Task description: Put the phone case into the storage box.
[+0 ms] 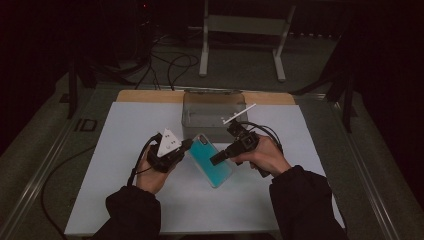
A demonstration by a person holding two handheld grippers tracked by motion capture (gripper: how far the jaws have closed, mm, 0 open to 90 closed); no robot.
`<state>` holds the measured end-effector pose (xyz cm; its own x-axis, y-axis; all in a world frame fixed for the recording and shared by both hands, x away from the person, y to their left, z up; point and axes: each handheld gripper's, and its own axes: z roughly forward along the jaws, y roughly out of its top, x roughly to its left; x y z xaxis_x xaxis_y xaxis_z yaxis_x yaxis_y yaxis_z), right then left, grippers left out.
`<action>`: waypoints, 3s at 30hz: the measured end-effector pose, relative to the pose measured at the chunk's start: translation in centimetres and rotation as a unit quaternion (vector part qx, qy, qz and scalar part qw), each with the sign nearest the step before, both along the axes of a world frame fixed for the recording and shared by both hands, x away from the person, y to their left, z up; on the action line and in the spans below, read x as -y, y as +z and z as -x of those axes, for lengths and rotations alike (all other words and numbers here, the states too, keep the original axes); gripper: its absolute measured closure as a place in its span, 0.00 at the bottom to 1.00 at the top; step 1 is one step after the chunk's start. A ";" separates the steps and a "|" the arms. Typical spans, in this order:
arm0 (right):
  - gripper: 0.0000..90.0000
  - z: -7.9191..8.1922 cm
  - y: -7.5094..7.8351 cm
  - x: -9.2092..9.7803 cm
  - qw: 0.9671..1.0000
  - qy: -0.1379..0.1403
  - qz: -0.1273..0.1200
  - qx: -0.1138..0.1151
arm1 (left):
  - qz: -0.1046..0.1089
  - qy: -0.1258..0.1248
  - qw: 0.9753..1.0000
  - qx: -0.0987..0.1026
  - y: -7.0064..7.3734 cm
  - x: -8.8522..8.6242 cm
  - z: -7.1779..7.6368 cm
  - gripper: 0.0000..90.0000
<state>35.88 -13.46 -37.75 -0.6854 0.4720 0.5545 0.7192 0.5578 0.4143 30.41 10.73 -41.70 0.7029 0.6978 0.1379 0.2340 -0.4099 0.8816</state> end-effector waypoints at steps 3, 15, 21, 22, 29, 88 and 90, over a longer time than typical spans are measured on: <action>0.85 0.0 0.0 0.0 1.000 -0.005 0.006 0.000 | -0.001 0.001 1.000 -0.002 0.0 0.1 -0.1 0.99; 0.90 0.2 -0.2 -0.2 0.999 -0.027 0.032 0.031 | 0.008 0.004 1.000 -0.018 -0.1 -0.1 -0.1 0.90; 0.90 0.3 -0.3 -0.4 0.998 -0.028 0.036 0.042 | 0.025 0.005 0.999 -0.025 0.0 -0.3 -0.1 0.72; 0.90 0.3 -0.3 -0.4 0.998 -0.028 0.036 0.043 | 0.024 0.010 0.999 -0.027 0.0 -0.4 -0.2 0.65; 0.90 0.4 -0.2 -0.4 0.998 -0.030 0.036 0.050 | 0.039 0.049 0.998 -0.029 0.1 -0.8 -0.2 0.24; 0.90 -0.1 0.4 0.1 0.994 -0.073 0.025 0.080 | 0.087 0.124 0.988 0.000 -3.5 -9.4 4.8 0.01; 0.90 -0.2 0.4 0.2 0.994 -0.075 0.024 0.081 | 0.092 0.130 0.987 0.001 -3.9 -9.8 5.1 0.01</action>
<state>36.08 -13.62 -37.36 -0.6844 0.5979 0.4172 0.7212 0.4716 0.5073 25.31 20.56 -45.62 0.4972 0.8676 -0.0057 0.3075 -0.1701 0.9362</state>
